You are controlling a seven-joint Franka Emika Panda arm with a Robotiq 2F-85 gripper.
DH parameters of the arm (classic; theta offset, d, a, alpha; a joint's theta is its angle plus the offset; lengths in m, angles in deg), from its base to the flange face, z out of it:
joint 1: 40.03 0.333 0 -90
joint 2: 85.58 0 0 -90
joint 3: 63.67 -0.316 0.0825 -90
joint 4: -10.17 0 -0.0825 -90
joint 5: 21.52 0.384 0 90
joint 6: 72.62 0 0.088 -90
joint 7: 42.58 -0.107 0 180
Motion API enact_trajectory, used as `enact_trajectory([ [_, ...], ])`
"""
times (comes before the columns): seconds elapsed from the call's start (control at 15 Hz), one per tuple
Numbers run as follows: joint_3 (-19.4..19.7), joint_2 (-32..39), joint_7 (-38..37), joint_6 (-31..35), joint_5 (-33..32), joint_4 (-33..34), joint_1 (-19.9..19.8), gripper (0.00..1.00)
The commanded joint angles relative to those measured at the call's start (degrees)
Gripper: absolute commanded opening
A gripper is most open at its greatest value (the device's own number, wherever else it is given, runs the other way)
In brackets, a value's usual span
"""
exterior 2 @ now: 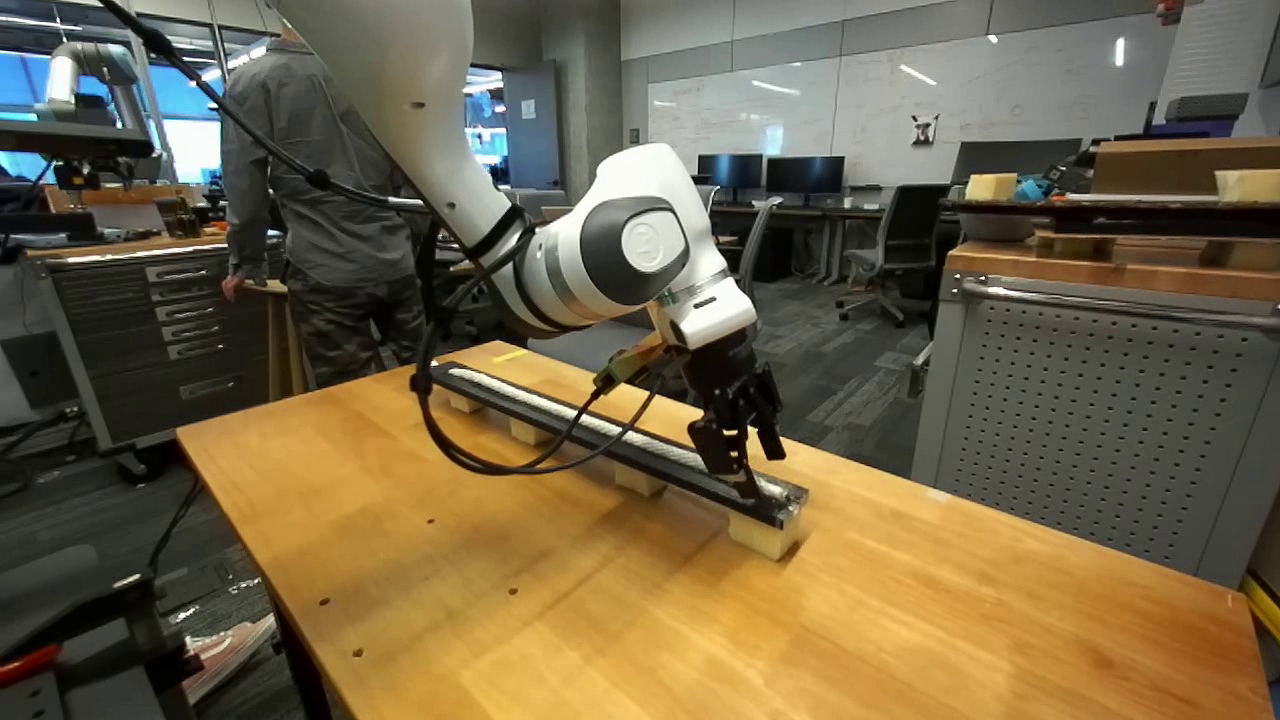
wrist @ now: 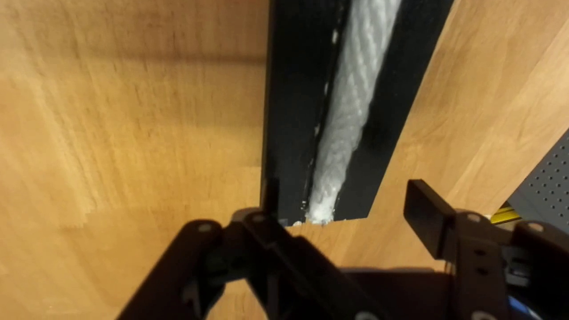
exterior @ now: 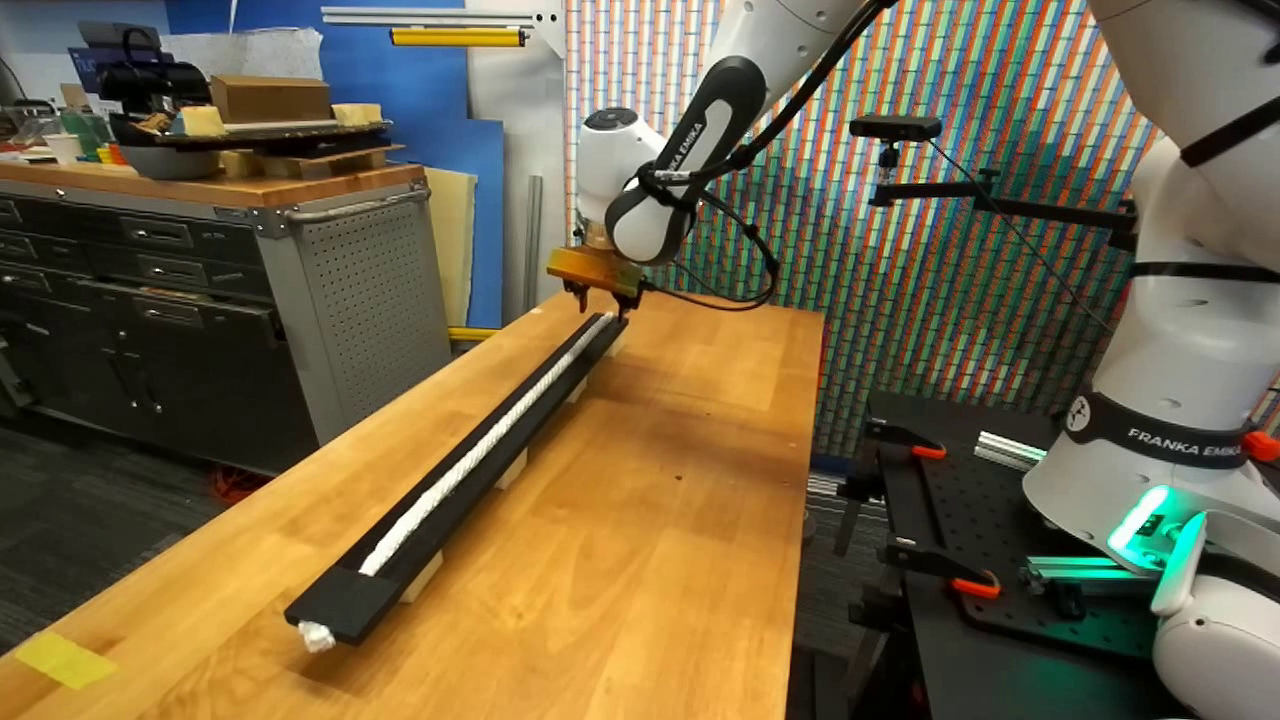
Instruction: Straighten the rope on the metallic tube
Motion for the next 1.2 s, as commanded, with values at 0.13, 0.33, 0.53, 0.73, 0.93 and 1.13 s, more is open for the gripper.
enact_trajectory([
  [0.13,-0.51,-2.98,3.32,-0.74,1.20,-0.19,-0.30,0.82],
  [0.33,-2.18,-7.09,7.19,-0.90,0.56,-2.09,0.29,0.98],
  [0.53,-4.79,-12.58,13.64,-1.45,-0.21,-4.86,1.23,1.00],
  [0.73,-8.06,-18.98,21.08,-3.16,-0.68,-8.86,2.23,1.00],
  [0.93,-11.84,-25.50,28.81,-6.30,-0.16,-13.35,2.21,1.00],
  [1.13,-15.76,-31.17,37.71,-10.08,1.49,-17.15,1.09,1.00],
])
